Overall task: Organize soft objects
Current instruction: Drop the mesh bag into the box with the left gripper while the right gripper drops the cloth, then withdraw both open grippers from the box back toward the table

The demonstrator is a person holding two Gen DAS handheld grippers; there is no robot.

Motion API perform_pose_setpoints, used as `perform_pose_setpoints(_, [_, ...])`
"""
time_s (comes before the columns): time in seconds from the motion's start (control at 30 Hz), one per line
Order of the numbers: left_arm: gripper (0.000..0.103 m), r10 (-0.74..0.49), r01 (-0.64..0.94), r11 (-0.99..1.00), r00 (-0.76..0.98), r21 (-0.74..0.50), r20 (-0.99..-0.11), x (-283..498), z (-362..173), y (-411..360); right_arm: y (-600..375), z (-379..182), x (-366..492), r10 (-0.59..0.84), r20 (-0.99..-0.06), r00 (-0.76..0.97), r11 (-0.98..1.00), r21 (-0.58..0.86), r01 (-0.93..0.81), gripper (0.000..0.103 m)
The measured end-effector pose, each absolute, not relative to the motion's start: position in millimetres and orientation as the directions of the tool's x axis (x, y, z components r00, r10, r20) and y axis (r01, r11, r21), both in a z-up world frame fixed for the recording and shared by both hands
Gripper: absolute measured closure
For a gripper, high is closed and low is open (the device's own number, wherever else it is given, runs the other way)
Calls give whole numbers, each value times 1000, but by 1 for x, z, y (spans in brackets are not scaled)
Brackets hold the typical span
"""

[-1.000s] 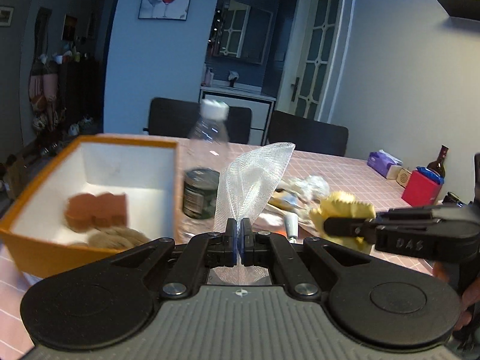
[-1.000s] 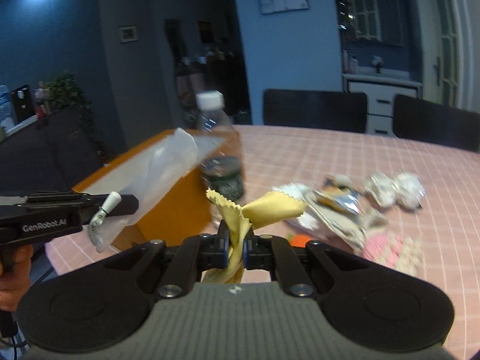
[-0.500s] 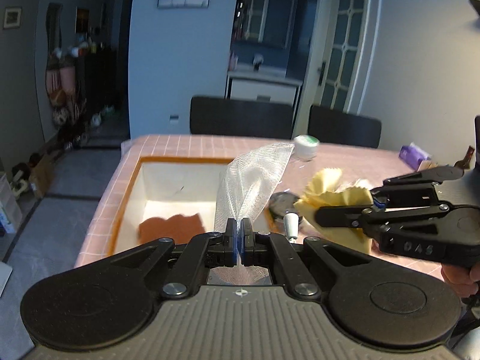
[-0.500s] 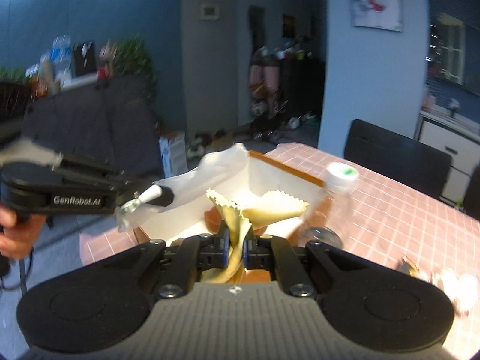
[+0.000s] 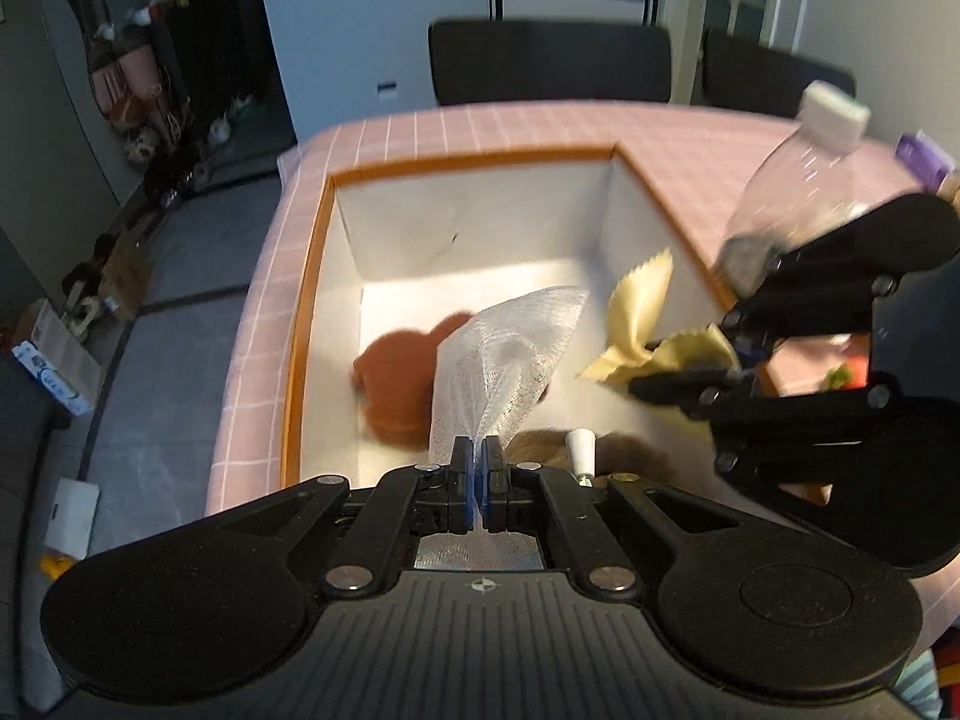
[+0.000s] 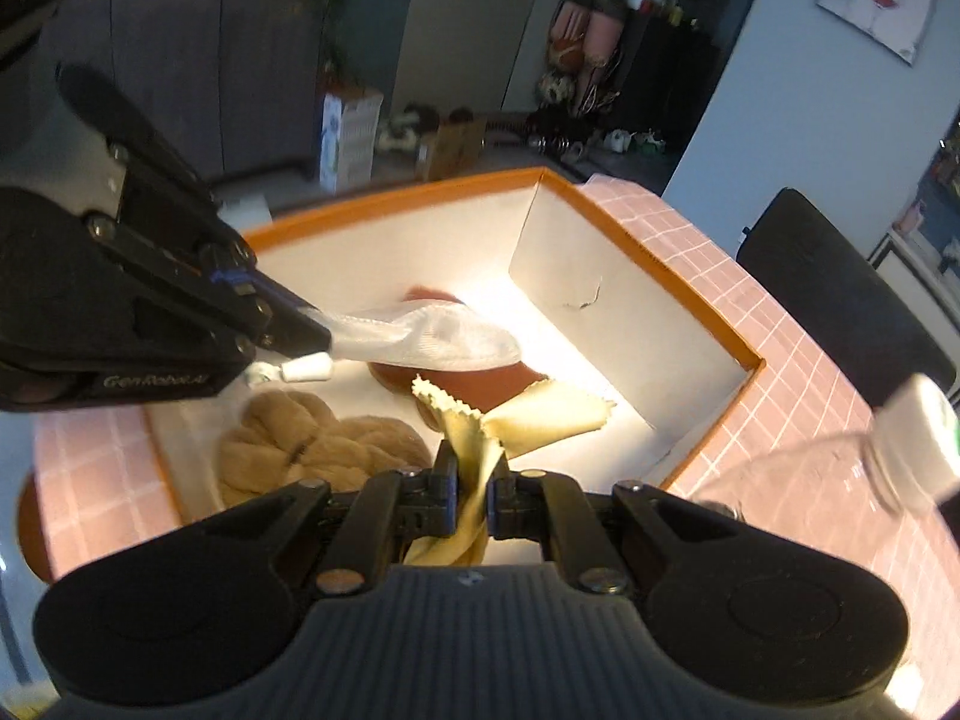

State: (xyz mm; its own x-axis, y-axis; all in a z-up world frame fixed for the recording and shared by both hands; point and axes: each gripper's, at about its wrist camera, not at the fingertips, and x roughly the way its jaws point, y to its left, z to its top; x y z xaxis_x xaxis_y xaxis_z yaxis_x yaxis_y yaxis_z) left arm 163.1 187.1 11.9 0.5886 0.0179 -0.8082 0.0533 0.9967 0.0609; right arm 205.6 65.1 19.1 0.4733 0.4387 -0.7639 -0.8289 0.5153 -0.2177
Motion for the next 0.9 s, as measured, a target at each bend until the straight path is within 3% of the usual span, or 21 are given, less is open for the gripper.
perform_pose_setpoints(0.33, [96,32,62,995,533,77,-846,172,2,188,76,-6,223,372,-818,439,424,-271,-864,94])
perform_pose_setpoints(0.47, [87,47,58,994,523,91,-851,170,2,187,78,-10,221,367,-825,429,400,-276,-874,78])
perform_pose_setpoints(0.57, [73,37,54,996,528,77,-848,168,5,189,77,-7,218,372,-826,423,392,-274,-878,70])
perform_pose_setpoints(0.63, [66,29,47,997,537,65,-843,167,9,190,78,-4,219,378,-825,420,385,-273,-882,58])
perform_pose_setpoints(0.7, [58,20,43,998,548,52,-836,165,14,192,77,0,215,386,-823,418,379,-271,-885,55])
perform_pose_setpoints(0.9, [52,5,35,999,601,32,-800,149,34,191,73,16,203,410,-809,421,380,-268,-885,53])
